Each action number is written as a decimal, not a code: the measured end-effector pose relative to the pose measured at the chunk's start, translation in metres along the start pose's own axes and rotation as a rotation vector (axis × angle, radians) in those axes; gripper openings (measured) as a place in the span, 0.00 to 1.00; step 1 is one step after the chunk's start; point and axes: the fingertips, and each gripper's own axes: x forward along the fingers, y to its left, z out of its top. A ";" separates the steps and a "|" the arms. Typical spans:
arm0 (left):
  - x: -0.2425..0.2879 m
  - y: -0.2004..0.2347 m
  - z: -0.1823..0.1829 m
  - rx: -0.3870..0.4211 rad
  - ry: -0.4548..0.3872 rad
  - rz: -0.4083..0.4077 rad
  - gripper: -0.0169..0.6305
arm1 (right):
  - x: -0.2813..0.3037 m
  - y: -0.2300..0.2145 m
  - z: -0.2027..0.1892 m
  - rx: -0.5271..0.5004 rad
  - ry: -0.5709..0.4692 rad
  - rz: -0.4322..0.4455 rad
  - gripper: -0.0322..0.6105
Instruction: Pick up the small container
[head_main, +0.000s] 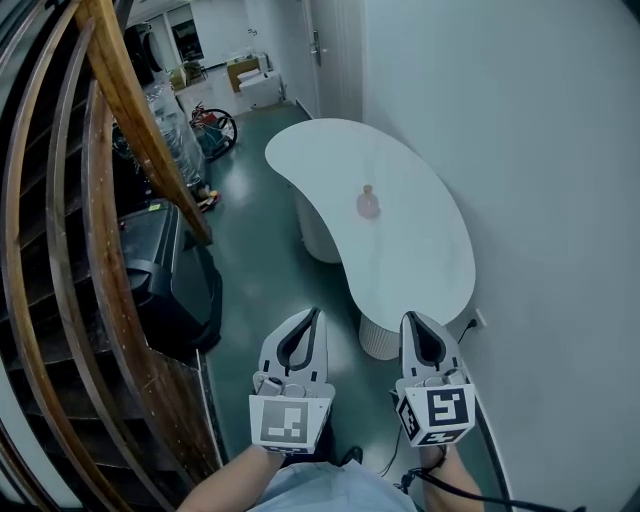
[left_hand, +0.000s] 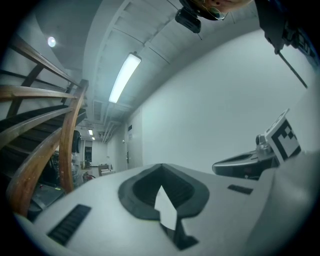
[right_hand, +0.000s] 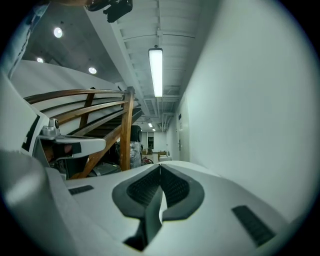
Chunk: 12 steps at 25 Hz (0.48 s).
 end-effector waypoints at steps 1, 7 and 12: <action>0.008 0.004 -0.003 0.002 0.001 -0.002 0.03 | 0.009 -0.003 -0.003 0.009 0.004 -0.008 0.05; 0.066 0.032 -0.012 -0.009 -0.008 -0.029 0.03 | 0.072 -0.015 -0.003 0.013 0.020 -0.028 0.05; 0.111 0.052 -0.008 -0.005 -0.029 -0.061 0.03 | 0.116 -0.026 0.009 0.001 0.008 -0.055 0.05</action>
